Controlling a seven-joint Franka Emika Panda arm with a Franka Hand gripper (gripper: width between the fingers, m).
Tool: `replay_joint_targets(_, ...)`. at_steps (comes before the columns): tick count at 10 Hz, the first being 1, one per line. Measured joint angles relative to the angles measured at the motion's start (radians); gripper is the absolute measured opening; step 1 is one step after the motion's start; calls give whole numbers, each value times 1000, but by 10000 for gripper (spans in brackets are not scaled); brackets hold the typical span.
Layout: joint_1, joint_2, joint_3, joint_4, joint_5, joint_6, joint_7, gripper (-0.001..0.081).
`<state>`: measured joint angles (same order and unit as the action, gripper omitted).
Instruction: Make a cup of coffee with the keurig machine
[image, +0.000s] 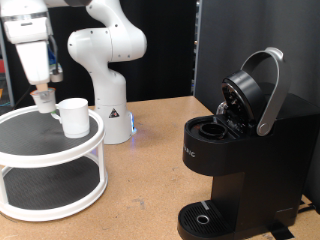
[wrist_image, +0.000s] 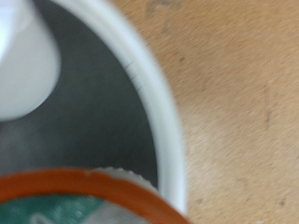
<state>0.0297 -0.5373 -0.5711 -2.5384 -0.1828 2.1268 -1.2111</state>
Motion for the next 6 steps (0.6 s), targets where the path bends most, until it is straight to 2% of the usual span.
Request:
replay_joint_targets(2, 36, 8, 44, -1, 39, 25, 82, 430)
replay_joint_targets(3, 43, 14, 56, 1, 43, 26, 115, 430)
replay_joint_targets(5, 43, 14, 52, -4, 61, 26, 120, 430)
replay_joint_targets(6, 50, 16, 53, -7, 111, 26, 149, 430)
